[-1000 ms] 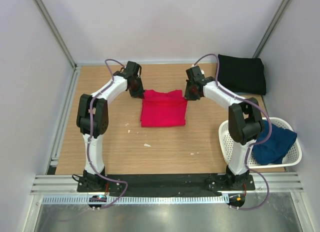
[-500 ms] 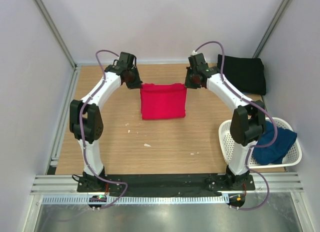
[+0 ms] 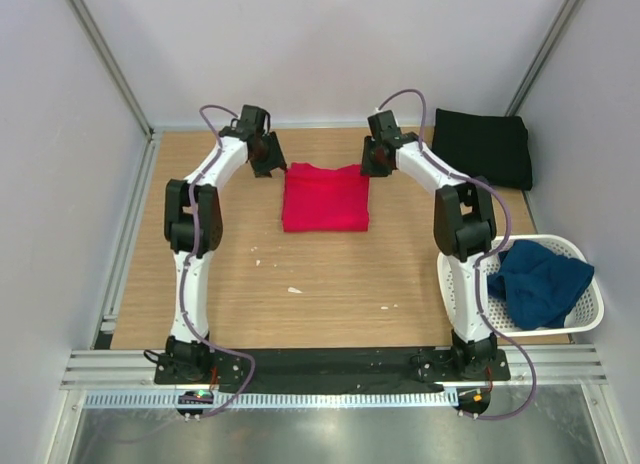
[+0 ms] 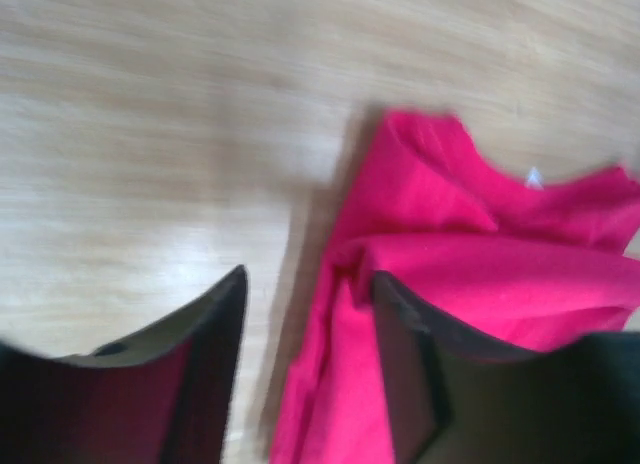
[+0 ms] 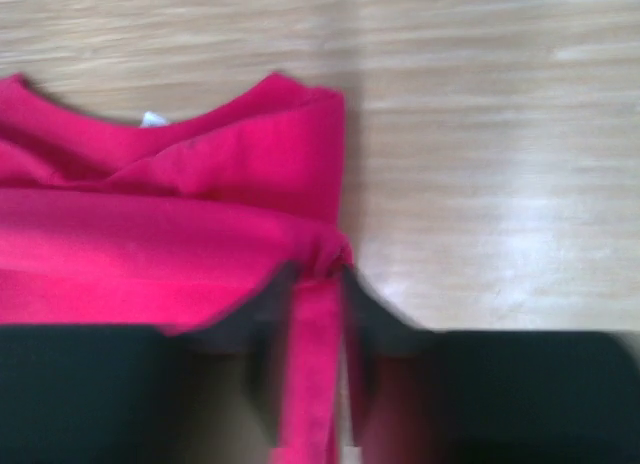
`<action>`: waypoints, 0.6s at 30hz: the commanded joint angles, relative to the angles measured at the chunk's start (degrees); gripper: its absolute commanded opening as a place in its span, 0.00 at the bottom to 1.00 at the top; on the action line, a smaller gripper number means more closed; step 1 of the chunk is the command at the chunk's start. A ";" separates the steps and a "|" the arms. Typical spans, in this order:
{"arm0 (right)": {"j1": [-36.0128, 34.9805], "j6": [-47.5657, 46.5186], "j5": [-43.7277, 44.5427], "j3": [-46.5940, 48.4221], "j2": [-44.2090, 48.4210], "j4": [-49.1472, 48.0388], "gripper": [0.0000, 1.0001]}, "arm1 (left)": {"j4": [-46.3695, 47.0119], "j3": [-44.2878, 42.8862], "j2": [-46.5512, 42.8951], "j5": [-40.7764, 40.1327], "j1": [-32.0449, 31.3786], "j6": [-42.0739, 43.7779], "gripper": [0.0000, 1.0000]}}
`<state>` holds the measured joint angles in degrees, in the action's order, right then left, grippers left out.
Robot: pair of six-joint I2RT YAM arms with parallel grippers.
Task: Fold and stack the t-shirts
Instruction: Fold the tshirt
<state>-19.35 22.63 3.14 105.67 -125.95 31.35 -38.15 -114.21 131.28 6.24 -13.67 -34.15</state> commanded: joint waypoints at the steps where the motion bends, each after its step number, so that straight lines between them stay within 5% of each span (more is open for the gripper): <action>1: 2.30 -1.01 -1.81 8.47 -1.49 -3.67 0.42 | -1.91 -10.72 1.42 0.18 2.68 1.53 0.58; 4: 2.39 -4.16 -6.55 12.97 -1.32 -0.52 0.71 | -6.58 -15.15 1.26 -1.66 2.77 4.08 0.83; 7: 2.30 -4.88 -8.76 9.41 3.49 -1.72 0.74 | -6.25 -11.76 -5.66 -0.45 2.77 4.45 0.83; 9: 2.30 -4.00 -11.12 5.19 6.49 -4.44 0.73 | 1.45 -0.35 -13.98 3.42 2.42 1.99 0.82; 12: 2.30 -1.54 -14.55 -4.04 11.86 -11.73 0.46 | 13.39 14.22 -21.91 8.33 1.37 -3.26 0.58; 13: 2.30 -1.10 -16.82 -8.07 12.65 -16.19 0.38 | 16.06 16.37 -22.56 9.65 0.76 -4.59 0.35; 16: 2.30 -0.40 -18.78 -10.74 12.05 -19.66 0.17 | 21.10 19.21 -20.99 11.61 -0.56 -8.56 0.03; 18: 2.30 -0.66 -18.96 -9.87 8.89 -19.14 0.10 | 21.80 18.50 -18.88 11.95 -1.00 -10.14 0.00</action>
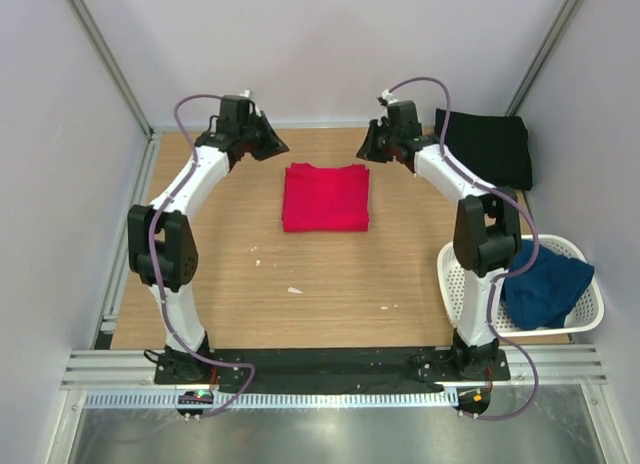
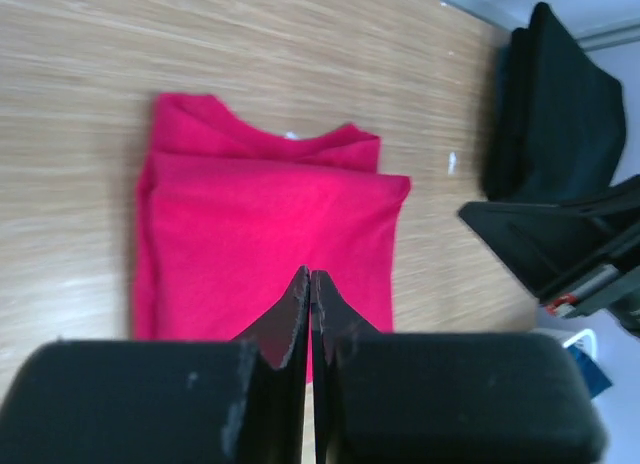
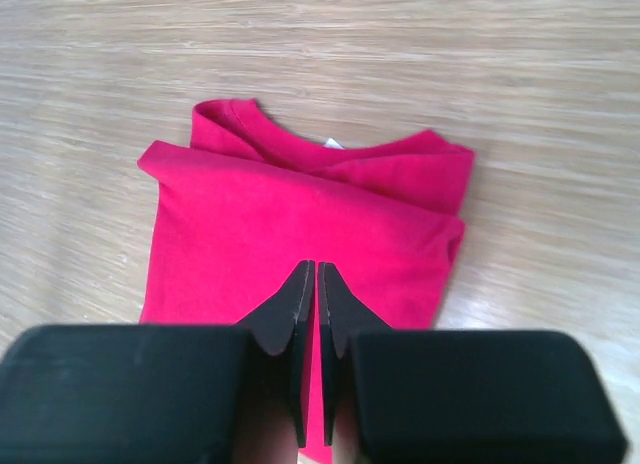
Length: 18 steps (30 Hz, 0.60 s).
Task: Fold and stack the t-shirts
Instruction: Fold the tshirt
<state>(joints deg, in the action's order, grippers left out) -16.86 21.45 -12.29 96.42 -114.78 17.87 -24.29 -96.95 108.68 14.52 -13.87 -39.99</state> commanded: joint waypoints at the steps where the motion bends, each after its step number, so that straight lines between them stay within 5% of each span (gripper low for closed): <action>1: -0.19 0.35 -3.53 -0.27 -3.33 -5.74 0.09 | 8.82 1.32 5.90 3.67 -1.07 -5.96 0.00; 12: -0.19 -2.73 3.49 4.47 -13.80 -7.41 0.08 | 16.82 -0.52 18.30 -4.32 -1.16 -8.44 0.00; 18: -0.19 -3.70 4.21 6.67 -16.97 -5.92 0.08 | 13.40 -5.70 23.41 -10.04 -1.07 -8.36 0.00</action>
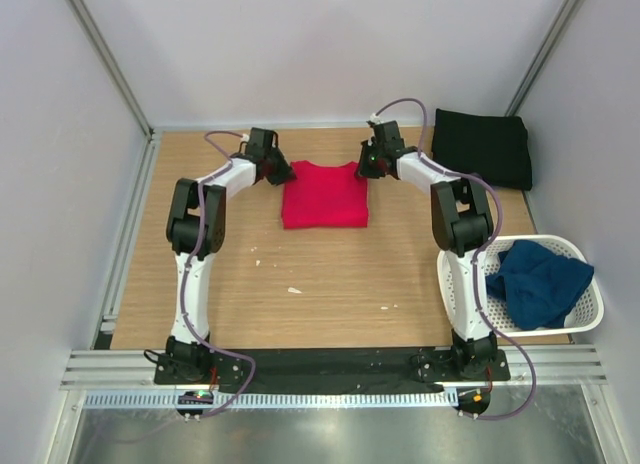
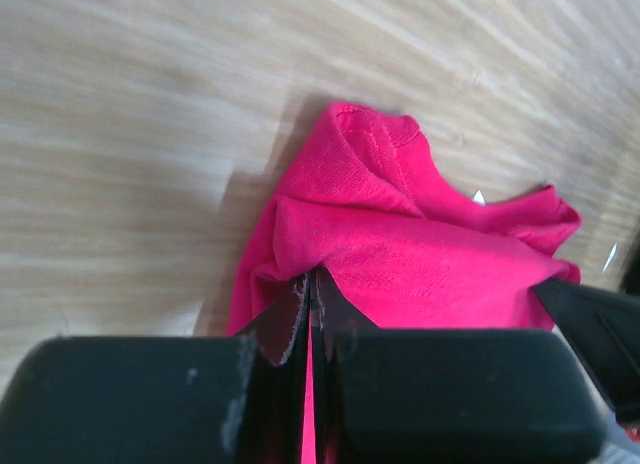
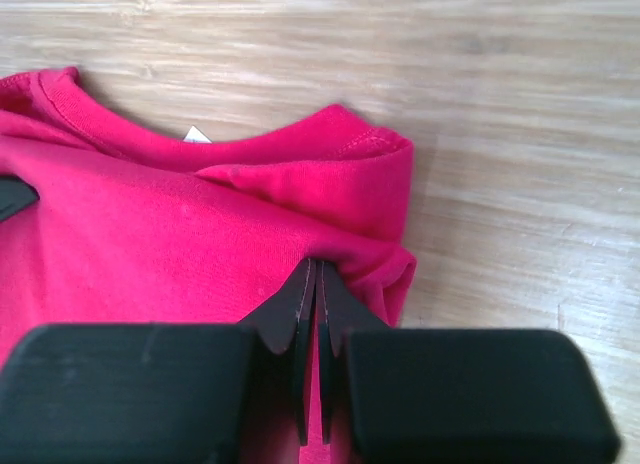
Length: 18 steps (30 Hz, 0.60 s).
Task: Fold and stack the t-shirts
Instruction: Fold the tshirt, then neatly place the folded tshirt to the corner
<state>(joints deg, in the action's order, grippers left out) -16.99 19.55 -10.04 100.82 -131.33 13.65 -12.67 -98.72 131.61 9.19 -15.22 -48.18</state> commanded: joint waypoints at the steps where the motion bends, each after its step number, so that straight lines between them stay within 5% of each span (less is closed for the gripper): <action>1: -0.06 -1.88 1.78 2.28 -0.33 -1.09 0.08 | 1.07 -4.46 1.27 -5.06 0.28 0.02 0.00; 5: -0.06 -2.50 1.60 2.54 2.91 0.85 0.13 | -2.44 -6.66 1.46 -3.57 0.37 2.47 0.00; 9: -0.06 -3.20 3.18 4.39 8.18 7.52 0.44 | -5.78 -6.93 -3.89 -2.25 0.28 7.48 0.09; 10: -0.06 -2.25 3.62 3.61 10.63 9.27 0.61 | -6.57 -6.93 -5.30 -3.29 0.28 8.53 0.36; 12: -0.06 -0.75 4.50 1.59 13.72 9.81 0.77 | -9.56 -6.93 -10.31 -4.53 0.37 11.26 0.68; 13: -0.06 0.91 4.85 -1.21 16.51 9.82 0.92 | -10.53 -6.93 -12.15 -4.88 0.28 13.88 0.97; 18: 0.03 4.97 5.13 -8.96 19.27 6.49 0.99 | -16.16 -2.46 -23.65 -6.99 0.37 19.00 1.00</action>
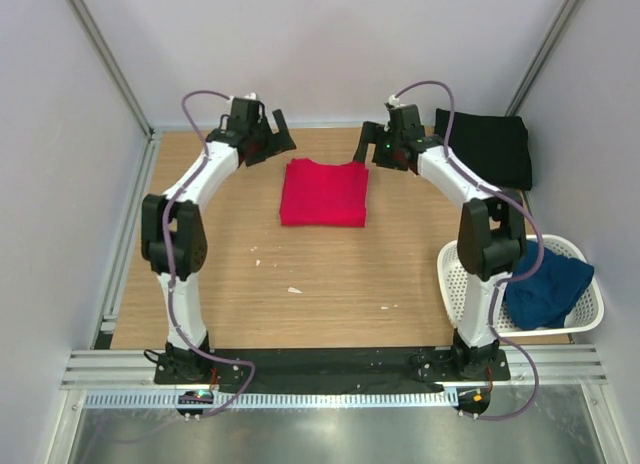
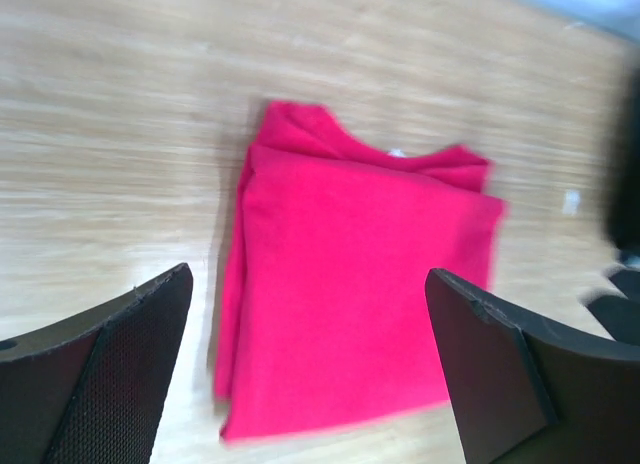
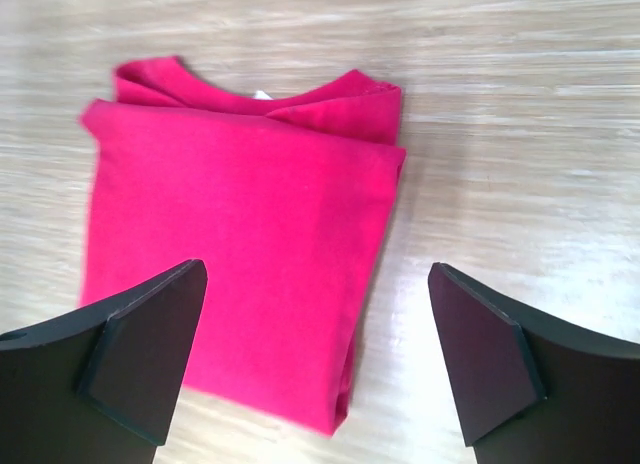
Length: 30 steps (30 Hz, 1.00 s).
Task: Fold and stack the t-shirts
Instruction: Neatly place the folded tshirt to the corner
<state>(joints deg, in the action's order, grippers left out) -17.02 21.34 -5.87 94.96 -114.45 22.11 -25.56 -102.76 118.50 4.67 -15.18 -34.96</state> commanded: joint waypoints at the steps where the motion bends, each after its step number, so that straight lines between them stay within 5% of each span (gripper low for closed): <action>1: -0.03 3.79 0.60 -3.81 1.00 -2.50 0.98 | -3.44 2.99 -12.13 -2.82 0.33 6.04 1.00; 12: -0.38 10.65 -3.18 -4.61 -7.36 -7.16 0.78 | -9.77 12.67 -25.33 -6.60 1.29 6.57 1.00; 22: -1.44 14.33 -3.18 -6.44 -10.53 -7.25 0.74 | -10.91 21.19 -34.03 -5.81 1.73 3.76 1.00; 30: -3.90 17.85 -4.50 -7.94 -12.37 -8.84 0.56 | -10.83 27.26 -41.58 -3.35 2.35 0.77 1.00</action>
<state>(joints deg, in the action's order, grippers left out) -19.05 36.93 -9.21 88.42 -124.05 12.25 -37.01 -76.97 79.90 -0.14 -13.32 -32.58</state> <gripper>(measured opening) 0.575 0.996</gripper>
